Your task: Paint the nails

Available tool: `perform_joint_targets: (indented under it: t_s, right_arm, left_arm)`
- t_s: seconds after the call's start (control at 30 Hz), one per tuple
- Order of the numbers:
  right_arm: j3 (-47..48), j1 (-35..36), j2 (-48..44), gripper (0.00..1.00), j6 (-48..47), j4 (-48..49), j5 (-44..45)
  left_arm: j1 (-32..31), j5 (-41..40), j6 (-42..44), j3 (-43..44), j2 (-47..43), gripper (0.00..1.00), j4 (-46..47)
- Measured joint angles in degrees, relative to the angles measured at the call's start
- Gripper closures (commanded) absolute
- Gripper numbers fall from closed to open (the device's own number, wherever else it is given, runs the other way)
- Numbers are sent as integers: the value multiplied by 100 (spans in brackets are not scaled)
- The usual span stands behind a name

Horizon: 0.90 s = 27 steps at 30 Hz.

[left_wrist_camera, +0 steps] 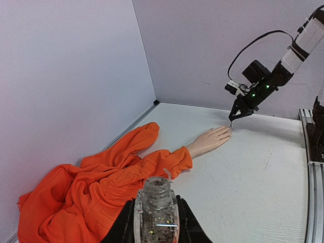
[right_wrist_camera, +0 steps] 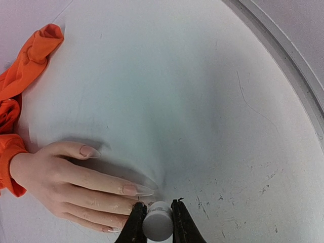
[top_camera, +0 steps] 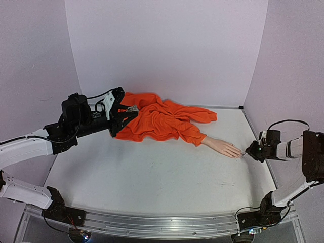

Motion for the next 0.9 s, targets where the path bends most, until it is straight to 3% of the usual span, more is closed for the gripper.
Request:
perform_joint_targets:
  t_s: [0.6,0.9]
  right_arm:
    - [-116,0,-601,100,4,-50,116]
    - [-118,0,-286,100,-13,42,-225]
  left_arm:
    - [0,0,0,0,0,100,0]
    - [0,2,-4,0,0,100,0]
